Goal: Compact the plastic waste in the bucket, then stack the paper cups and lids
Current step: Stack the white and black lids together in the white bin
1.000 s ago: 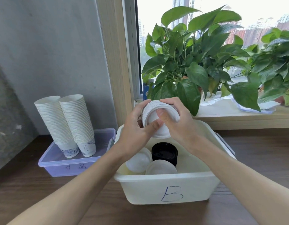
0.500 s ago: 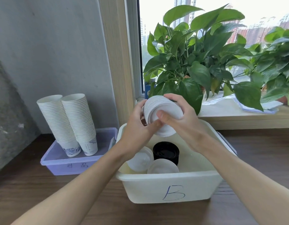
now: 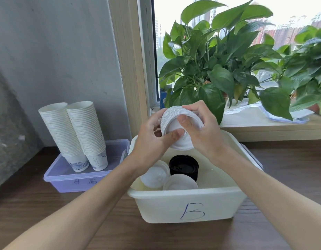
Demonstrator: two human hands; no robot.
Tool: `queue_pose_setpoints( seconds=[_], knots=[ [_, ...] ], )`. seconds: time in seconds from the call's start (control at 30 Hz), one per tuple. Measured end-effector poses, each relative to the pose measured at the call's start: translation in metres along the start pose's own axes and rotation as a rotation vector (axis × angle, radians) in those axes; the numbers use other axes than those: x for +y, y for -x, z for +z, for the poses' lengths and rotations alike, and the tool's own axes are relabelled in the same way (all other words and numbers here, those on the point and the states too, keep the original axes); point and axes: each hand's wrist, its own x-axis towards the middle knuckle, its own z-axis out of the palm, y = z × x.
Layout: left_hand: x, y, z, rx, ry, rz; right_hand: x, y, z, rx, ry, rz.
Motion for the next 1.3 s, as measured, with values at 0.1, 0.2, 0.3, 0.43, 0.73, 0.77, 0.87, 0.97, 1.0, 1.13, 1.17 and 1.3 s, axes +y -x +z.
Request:
queue_pose_setpoints(
  seconds=[0.1, 0.2, 0.3, 0.43, 0.73, 0.77, 0.87, 0.97, 1.0, 1.13, 1.17, 1.3],
  knots=[
    [-0.001, -0.002, 0.0, -0.017, -0.015, 0.011, -0.001, 0.0, 0.0, 0.012, -0.019, 0.001],
    [-0.002, -0.002, 0.0, -0.03, -0.06, -0.025, -0.002, -0.001, -0.003, -0.031, -0.039, 0.036],
    [0.002, 0.001, 0.004, -0.034, -0.075, -0.03, -0.002, 0.0, -0.003, -0.047, -0.034, 0.03],
    [0.002, 0.004, 0.008, -0.004, 0.028, -0.06, -0.003, -0.001, 0.0, 0.07, -0.091, 0.014],
    [0.001, 0.002, 0.002, 0.031, 0.016, -0.034, -0.001, 0.0, -0.004, 0.009, -0.026, 0.023],
    [0.001, 0.002, 0.001, 0.035, 0.025, -0.036, -0.001, 0.0, -0.004, 0.003, -0.028, 0.022],
    [0.002, 0.003, 0.0, 0.031, 0.05, -0.041, 0.0, -0.001, -0.004, -0.007, -0.025, 0.007],
    [0.002, 0.002, 0.0, 0.028, 0.066, -0.05, 0.001, -0.002, -0.004, 0.001, 0.001, -0.025],
    [0.002, 0.002, 0.0, 0.023, 0.066, -0.045, 0.001, -0.002, -0.003, 0.001, 0.003, -0.033],
    [0.001, 0.001, 0.0, 0.001, 0.04, -0.048, 0.001, -0.002, -0.007, -0.022, -0.012, -0.004],
    [0.0, 0.001, 0.0, -0.007, 0.035, -0.051, 0.0, -0.002, -0.009, -0.042, -0.008, 0.007],
    [-0.002, 0.001, 0.002, -0.069, 0.004, -0.055, -0.001, -0.001, -0.017, -0.133, 0.066, 0.04]
  ],
)
